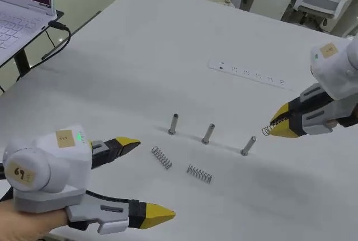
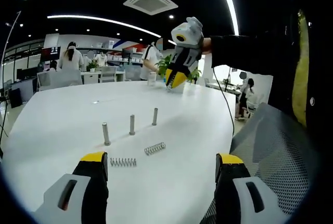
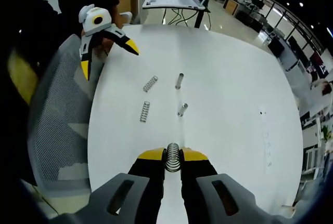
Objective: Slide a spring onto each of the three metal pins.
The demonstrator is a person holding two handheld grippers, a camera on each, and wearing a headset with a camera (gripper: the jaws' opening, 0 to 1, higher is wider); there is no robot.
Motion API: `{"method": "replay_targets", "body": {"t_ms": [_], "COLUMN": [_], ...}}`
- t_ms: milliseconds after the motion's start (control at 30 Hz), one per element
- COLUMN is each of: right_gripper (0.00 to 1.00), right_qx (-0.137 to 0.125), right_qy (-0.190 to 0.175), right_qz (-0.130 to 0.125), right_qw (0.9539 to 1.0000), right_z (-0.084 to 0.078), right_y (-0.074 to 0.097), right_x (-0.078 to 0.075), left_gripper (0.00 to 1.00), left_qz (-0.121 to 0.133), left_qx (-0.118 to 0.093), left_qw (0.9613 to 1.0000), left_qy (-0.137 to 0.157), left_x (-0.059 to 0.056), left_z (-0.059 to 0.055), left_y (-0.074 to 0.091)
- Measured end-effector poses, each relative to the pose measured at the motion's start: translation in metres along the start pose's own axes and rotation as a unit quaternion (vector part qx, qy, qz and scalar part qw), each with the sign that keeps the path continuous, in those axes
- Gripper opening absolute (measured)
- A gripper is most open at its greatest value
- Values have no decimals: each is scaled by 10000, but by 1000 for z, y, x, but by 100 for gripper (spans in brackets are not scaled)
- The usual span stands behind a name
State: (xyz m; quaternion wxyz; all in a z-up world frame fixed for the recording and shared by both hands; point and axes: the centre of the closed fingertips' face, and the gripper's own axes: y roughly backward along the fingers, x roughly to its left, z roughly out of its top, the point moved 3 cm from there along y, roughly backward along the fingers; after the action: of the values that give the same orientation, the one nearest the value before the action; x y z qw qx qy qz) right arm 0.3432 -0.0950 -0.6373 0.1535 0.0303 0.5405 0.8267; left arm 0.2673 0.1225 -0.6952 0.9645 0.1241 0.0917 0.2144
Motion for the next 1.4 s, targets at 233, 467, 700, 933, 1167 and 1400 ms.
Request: {"method": "replay_targets", "body": {"t_ms": [233,467,700,933,1167,1400], "right_gripper": [8,8,8,8,8,8], "right_qx": [330,682,873,908,969,1007], "right_qy": [27,68,117,105,115,130], "right_qz": [138,288,410,460,508,525], "right_qw": [9994,9972,9953,9948,9939,9934], "right_z": [-3,-12,-16,-19,-24,-25], "right_y": [-13,-29,-41,-49,-55,-57], "right_x": [-16,-25,-26,-30,-30,-31], "left_gripper": [82,81,79,79,77,76], "left_qz": [36,19,39,67,83,67], "left_qx": [-21,18,26,46,92,74], "left_qw": [10000,10000,10000,10000,9999,9999], "left_qy": [9,2,9,14,12,37], "left_x": [3,2,3,5,6,7], "left_z": [-1,-4,-5,-6,-7,-7], "left_y": [3,4,4,5,5,6]}}
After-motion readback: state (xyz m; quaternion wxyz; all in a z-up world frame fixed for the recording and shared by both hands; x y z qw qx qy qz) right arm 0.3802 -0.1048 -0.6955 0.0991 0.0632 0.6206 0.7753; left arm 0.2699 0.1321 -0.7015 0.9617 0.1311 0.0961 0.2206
